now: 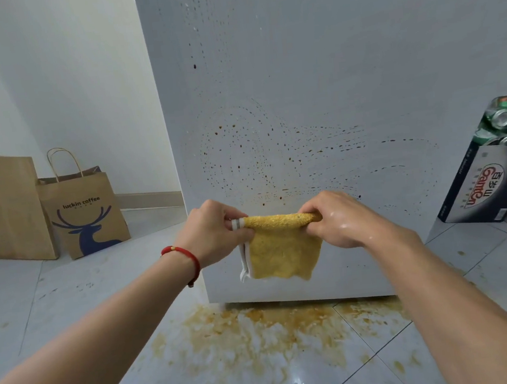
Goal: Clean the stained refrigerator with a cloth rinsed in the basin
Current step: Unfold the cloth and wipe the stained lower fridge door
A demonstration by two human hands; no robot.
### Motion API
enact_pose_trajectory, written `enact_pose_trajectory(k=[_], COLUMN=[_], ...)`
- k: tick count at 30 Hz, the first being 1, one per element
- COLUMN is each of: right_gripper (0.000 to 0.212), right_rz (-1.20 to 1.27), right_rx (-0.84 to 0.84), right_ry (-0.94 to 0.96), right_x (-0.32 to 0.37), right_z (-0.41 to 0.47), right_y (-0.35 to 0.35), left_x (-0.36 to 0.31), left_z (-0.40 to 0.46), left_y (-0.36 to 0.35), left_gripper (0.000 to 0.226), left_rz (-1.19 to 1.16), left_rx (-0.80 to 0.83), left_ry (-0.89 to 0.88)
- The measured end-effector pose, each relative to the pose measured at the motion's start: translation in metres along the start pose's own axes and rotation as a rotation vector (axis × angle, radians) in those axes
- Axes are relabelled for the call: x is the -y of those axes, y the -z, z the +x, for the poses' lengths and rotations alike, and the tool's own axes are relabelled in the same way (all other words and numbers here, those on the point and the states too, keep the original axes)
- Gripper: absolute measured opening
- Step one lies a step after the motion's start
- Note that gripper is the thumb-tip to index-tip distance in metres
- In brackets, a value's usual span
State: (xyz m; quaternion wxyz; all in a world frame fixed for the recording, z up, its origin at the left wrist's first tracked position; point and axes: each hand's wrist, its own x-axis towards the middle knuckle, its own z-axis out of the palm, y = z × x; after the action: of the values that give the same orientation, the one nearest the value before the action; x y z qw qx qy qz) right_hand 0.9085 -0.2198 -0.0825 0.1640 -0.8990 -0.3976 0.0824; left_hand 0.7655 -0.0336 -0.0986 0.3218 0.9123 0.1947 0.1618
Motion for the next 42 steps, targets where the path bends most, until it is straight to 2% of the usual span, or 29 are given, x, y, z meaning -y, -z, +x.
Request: enact_pose_trajectory(k=[3,5,7,8,10,13,14,16,18,22,24,26,28,30,32,34,36,38,42], right_gripper=[0.02,0.012,0.014,0.018,0.035,0.063,0.066,0.073,0.078,0.082,0.079,0.071,0.064,0.064,0.068,0.073,0.084,0.086,0.073], right_rz=[0.112,0.407,0.819,0.991,1.333,1.859,1.953,2.046,2.065,2.107,2.058,1.954,1.777,1.425,0.859,0.265,-0.144,-0.336,-0.493], right_rx=[0.02,0.012,0.063,0.084,0.078,0.041,0.048,0.138,0.153,-0.002,-0.118,-0.274,-0.456,-0.706,-0.951,-1.085,-1.059,-1.051,-1.2], right_ry=[0.015,0.014,-0.026,-0.049,-0.09,-0.172,-0.22,-0.238,-0.224,-0.219,-0.15,-0.029,0.136,0.341,0.522,0.516,0.388,0.362,0.376], right_x=[-0.008,-0.015,-0.017,-0.016,-0.009,0.017,0.025,0.041,0.052,0.058,0.061,0.069,0.085,0.111,0.135,0.154,0.17,0.179,0.2], right_z=[-0.001,-0.004,-0.007,-0.007,-0.008,-0.015,-0.017,-0.02,-0.019,-0.016,-0.014,-0.014,-0.014,-0.006,0.03,0.086,0.127,0.152,0.183], right_y=[0.009,0.008,0.002,0.0,-0.006,-0.021,-0.029,-0.037,-0.034,-0.01,0.001,0.018,0.037,0.056,0.068,0.077,0.087,0.091,0.097], left_x=[-0.005,-0.006,-0.01,-0.013,-0.02,-0.027,-0.028,-0.027,-0.025,-0.036,-0.043,-0.045,-0.042,-0.043,-0.043,-0.041,-0.038,-0.031,-0.021], left_z=[0.007,0.011,0.008,0.006,0.002,0.008,0.011,0.017,0.021,0.028,0.035,0.039,0.042,0.043,0.046,0.048,0.05,0.051,0.054], left_y=[0.006,0.013,0.015,0.014,0.008,0.001,-0.001,0.0,0.006,0.037,0.055,0.074,0.088,0.096,0.103,0.109,0.111,0.115,0.121], left_gripper=[0.02,0.028,0.029,0.029,0.032,0.037,0.037,0.034,0.031,0.034,0.026,0.013,0.015,0.019,0.02,0.019,0.019,0.021,0.023], left_rz=[-0.007,-0.281,-0.608,-0.719,-0.754,-0.786,-0.742,-0.455,-0.206,-0.114,-0.147,-0.337,-0.484,-0.585,-0.676,-0.763,-0.823,-0.865,-0.88], left_rx=[0.039,0.084,0.137,0.165,0.179,0.083,0.022,-0.123,-0.257,-0.415,-0.509,-0.585,-0.63,-0.674,-0.724,-0.749,-0.759,-0.756,-0.816], left_ry=[0.065,0.17,0.285,0.33,0.36,0.306,0.276,0.177,0.122,0.095,0.074,0.09,0.118,0.123,0.119,0.117,0.119,0.115,0.06])
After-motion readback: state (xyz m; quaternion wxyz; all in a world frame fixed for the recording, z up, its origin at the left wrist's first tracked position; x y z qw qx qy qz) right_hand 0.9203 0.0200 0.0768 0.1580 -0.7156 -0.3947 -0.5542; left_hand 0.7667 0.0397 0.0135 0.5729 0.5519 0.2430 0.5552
